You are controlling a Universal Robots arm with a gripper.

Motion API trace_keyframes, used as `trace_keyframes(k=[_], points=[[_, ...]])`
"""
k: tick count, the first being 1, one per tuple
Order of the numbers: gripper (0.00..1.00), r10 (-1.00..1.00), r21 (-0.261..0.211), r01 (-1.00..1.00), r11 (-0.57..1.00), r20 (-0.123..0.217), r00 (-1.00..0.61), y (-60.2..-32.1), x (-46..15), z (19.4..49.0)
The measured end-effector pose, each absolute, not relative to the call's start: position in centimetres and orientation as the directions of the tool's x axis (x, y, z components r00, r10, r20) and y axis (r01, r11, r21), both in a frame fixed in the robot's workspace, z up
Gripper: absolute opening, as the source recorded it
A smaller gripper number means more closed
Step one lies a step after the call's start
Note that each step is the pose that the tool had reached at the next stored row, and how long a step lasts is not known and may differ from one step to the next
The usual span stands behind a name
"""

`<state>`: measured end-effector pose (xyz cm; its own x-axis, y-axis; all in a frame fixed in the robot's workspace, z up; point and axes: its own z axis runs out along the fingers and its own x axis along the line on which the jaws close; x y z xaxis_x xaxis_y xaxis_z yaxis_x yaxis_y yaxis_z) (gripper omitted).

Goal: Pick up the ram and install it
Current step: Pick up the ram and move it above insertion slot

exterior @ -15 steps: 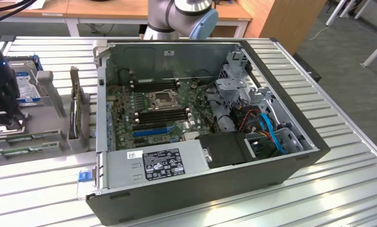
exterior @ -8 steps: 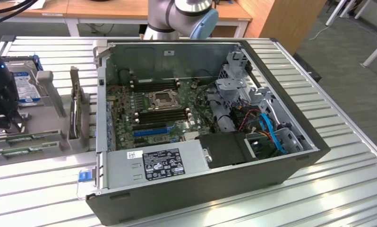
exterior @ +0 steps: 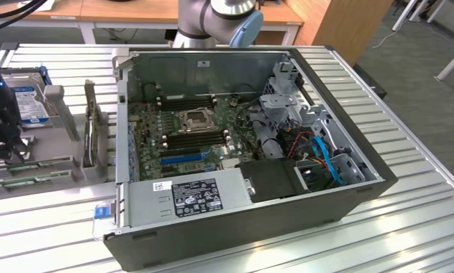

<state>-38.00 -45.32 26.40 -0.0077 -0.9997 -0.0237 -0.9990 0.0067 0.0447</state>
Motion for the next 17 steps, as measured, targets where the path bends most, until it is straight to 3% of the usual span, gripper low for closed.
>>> trace_keyframes(k=[17], points=[[0.29, -1.0, 0.045, -0.999, 0.007, -0.024, -0.008, -45.78, -38.0, 25.94]])
